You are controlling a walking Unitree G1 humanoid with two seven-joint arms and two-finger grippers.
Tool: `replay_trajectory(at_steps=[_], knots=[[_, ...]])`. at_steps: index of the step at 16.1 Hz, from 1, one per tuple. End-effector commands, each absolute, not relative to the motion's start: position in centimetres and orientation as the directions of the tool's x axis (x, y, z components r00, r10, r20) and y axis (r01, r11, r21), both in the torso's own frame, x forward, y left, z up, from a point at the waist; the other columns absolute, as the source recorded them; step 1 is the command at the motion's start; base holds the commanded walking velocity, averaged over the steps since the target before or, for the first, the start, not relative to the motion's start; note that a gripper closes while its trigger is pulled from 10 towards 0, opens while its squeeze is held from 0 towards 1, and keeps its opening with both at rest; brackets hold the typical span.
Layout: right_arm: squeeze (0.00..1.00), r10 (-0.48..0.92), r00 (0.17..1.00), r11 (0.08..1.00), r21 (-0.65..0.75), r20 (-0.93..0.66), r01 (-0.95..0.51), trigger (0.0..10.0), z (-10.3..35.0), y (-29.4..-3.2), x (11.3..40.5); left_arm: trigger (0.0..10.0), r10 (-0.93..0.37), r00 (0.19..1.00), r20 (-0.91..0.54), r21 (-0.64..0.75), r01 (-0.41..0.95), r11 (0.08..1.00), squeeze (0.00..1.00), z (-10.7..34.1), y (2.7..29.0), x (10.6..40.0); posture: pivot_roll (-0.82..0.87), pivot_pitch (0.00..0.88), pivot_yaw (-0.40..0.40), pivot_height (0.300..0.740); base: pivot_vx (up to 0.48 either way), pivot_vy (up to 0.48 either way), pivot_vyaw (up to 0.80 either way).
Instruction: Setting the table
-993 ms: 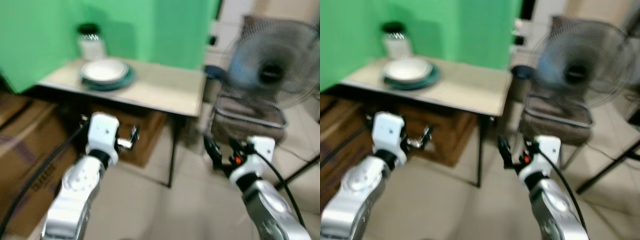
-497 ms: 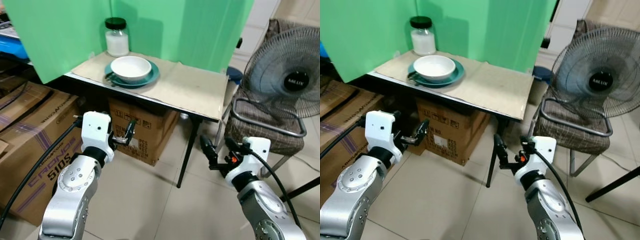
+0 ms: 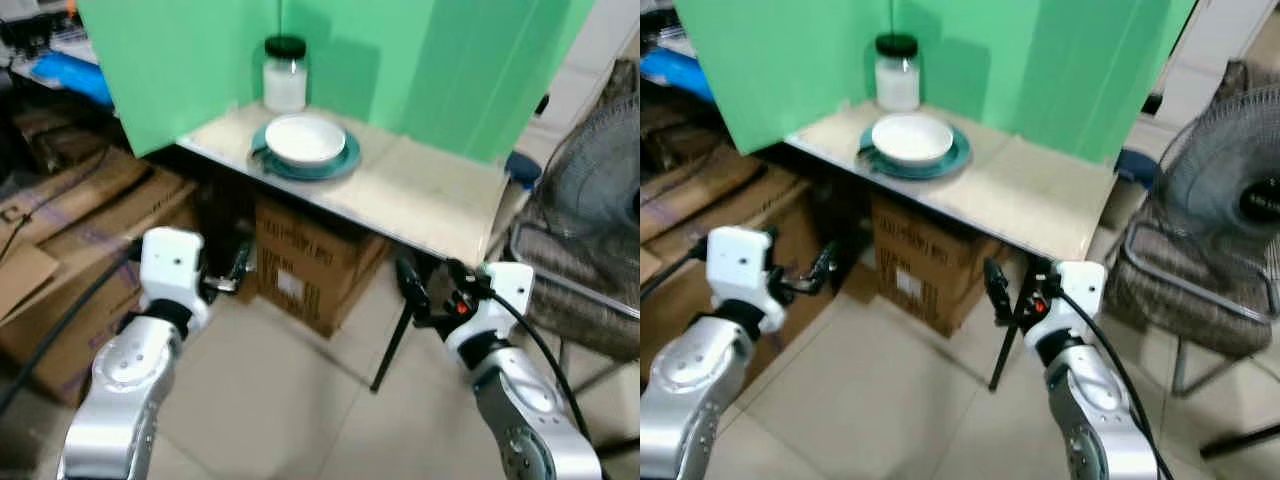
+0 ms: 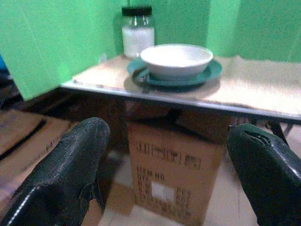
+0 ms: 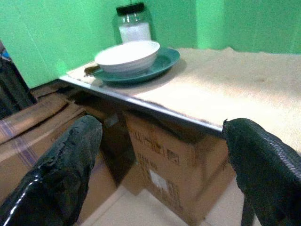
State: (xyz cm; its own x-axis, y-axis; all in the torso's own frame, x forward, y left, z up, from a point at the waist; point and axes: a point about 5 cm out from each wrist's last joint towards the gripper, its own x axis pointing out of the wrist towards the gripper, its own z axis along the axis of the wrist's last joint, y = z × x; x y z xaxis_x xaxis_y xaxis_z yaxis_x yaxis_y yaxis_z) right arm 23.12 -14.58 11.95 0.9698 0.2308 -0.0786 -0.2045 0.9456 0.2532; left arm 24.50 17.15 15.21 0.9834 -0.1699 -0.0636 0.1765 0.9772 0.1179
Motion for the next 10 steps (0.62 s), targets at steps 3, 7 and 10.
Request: replay_trajectory(at_steps=[3, 7, 10], knots=[[0.00, 0.189, 0.977, 0.956, 0.246, -0.099, -0.160, 10.0, 11.47, -15.60, 22.82, 10.0, -0.225, 0.973, -0.047, 0.118, 0.229, 0.966, 0.00, 15.66, 16.12, 24.56, 0.09, 0.000, -0.047, 0.740, 0.268, 0.000, 0.00], [0.00, 0.196, 0.976, 0.955, 0.247, -0.099, -0.166, 10.0, 11.33, -15.46, 22.77, 10.0, -0.235, 0.971, -0.047, 0.131, 0.239, 0.962, 0.00, 15.77, 16.16, 24.43, 0.10, 0.000, -0.051, 0.740, 0.268, 0.000, 0.00], [0.00, 0.208, 0.973, 0.952, 0.249, -0.099, -0.178, 10.0, 11.28, -15.35, 22.83, 10.0, -0.240, 0.970, -0.050, 0.137, 0.245, 0.960, 0.00, 15.76, 16.16, 24.33, 0.10, 0.000, -0.053, 0.740, 0.271, 0.000, 0.00]])
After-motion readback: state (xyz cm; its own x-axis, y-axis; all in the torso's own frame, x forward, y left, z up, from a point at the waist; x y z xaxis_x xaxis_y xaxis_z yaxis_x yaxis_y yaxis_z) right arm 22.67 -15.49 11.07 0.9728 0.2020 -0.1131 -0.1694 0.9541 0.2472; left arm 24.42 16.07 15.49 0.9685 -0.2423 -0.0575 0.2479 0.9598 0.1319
